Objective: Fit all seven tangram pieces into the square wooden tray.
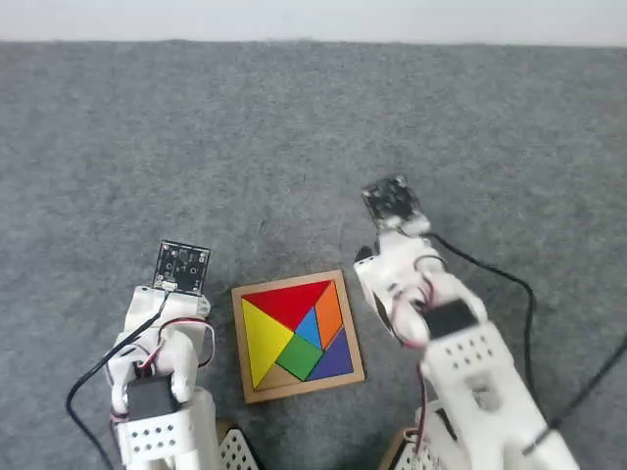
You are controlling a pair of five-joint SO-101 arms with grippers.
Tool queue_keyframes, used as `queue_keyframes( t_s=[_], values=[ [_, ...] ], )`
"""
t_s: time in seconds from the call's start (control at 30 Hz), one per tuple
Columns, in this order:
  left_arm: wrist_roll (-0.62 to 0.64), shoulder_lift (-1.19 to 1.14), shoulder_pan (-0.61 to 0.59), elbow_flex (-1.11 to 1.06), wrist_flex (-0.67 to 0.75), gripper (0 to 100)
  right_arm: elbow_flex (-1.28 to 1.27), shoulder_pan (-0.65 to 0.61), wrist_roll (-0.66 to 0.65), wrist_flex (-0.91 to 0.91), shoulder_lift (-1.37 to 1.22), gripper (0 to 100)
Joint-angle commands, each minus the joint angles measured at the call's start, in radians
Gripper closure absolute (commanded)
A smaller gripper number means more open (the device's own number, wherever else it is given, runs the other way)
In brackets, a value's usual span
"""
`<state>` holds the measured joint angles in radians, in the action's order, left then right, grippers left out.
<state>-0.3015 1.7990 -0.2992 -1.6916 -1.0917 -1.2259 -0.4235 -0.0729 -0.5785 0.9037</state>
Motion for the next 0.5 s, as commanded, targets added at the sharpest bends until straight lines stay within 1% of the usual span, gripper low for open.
queue_keyframes(
  t_s=[0.0, 0.07, 0.2, 0.47],
  values=[
    [-0.003, 0.017, 0.009, 0.008, -0.009, 99, -0.092, 0.038, -0.012, 0.171, 0.185, 94.7],
    [-0.003, 0.017, 0.009, 0.008, -0.009, 99, -0.155, 0.038, -0.012, 0.242, 0.266, 94.7],
    [-0.003, 0.017, 0.009, 0.008, -0.009, 99, -0.269, 0.035, -0.012, 0.315, 0.446, 94.6],
    [-0.003, 0.017, 0.009, 0.008, -0.009, 99, -0.460, 0.004, -0.014, 0.328, 0.797, 94.3]
  ],
)
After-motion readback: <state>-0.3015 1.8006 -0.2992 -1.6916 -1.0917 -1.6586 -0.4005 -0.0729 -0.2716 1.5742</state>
